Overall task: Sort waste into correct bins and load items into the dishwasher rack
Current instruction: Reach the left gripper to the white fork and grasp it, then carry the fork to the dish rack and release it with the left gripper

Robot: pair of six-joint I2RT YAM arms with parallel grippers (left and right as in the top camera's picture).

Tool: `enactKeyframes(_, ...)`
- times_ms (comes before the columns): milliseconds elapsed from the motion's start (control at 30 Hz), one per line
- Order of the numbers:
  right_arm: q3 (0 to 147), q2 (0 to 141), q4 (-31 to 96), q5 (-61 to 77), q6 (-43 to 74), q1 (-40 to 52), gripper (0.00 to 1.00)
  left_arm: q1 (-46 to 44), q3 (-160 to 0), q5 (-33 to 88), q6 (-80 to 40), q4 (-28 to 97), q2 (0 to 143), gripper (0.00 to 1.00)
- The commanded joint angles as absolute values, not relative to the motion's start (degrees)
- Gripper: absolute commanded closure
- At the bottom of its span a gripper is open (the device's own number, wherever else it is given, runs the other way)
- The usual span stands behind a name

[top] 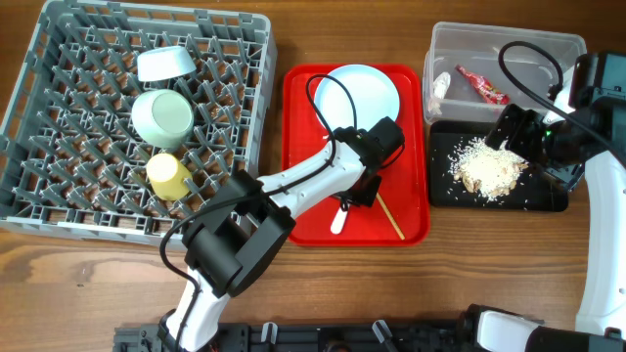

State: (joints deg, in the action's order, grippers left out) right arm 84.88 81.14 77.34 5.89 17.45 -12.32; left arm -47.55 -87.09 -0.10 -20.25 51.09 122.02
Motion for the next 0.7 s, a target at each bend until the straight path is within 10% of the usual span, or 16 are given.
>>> enactKeyframes(0, 84.7, 81.0, 77.5, 5.1, 16.5, -12.4, 0.00, -47.1, -85.0, -2.5, -20.3, 51.7, 123.8, 0.89)
enactKeyframes(667, 84.7, 66.6, 81.6, 5.1, 10.5, -12.4, 0.00, -40.6, -85.1, -5.9, -20.3, 55.0, 107.0, 0.96)
